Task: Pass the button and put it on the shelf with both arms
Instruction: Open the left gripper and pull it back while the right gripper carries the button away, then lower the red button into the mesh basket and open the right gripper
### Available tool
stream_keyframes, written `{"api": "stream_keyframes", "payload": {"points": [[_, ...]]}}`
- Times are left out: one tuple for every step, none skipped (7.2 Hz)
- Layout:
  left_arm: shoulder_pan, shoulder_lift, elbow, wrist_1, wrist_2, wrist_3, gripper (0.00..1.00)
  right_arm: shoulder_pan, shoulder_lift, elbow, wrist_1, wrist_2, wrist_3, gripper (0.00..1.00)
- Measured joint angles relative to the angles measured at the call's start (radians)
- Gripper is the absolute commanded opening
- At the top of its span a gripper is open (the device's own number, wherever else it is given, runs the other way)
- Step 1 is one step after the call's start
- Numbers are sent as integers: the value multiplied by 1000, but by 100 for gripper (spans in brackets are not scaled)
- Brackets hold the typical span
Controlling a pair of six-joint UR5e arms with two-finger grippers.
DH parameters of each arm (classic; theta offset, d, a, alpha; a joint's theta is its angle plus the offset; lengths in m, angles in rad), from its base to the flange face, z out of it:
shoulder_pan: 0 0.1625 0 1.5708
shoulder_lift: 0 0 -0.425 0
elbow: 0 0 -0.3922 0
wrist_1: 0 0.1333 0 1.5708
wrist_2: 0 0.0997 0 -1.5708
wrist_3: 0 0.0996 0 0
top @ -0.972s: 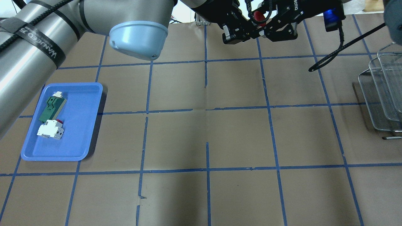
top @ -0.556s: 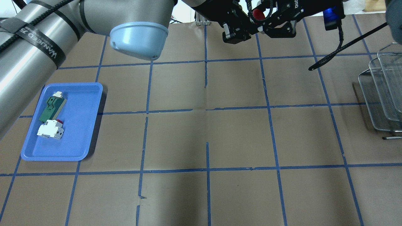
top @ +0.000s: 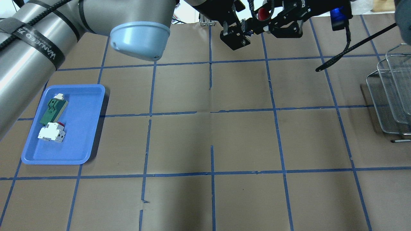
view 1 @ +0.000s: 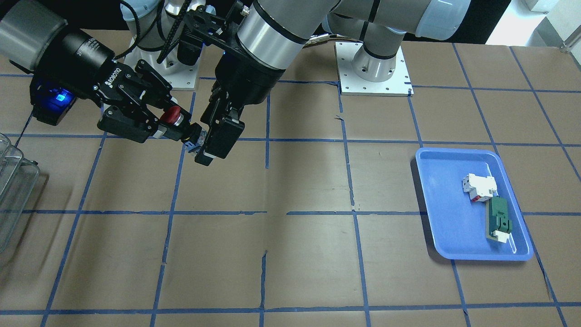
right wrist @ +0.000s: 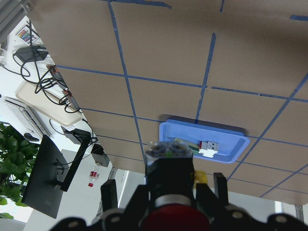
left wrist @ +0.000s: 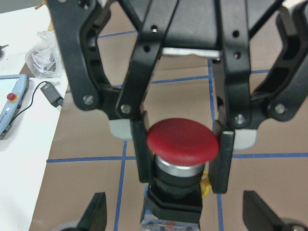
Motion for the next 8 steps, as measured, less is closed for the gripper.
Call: {"api": "stream_keyframes", "payload": {"points": [[5,0,-4,-4,59,-16,100,-12,4,0,-5,-19,-40,0],[16,2,-8,-14,133,-43,100,-32,4,0,-9,-69,-130,0],[42,9,-13,-55,181,-58,100,-52,2,0,-8,-135,-250,0],[90,19,-11,-133,208,-66,100,-66,1,0,-4,-200,-368,0],[147,28,-6,-203,229,-70,100,-74,1,0,0,-274,-493,0],[200,37,-7,-259,261,-71,100,-85,0,0,4,-355,-626,0],[242,45,-9,-303,313,-77,100,-111,-1,0,8,-430,-762,0],[268,58,-9,-347,356,-105,100,-155,-3,0,9,-501,-911,0]]}}
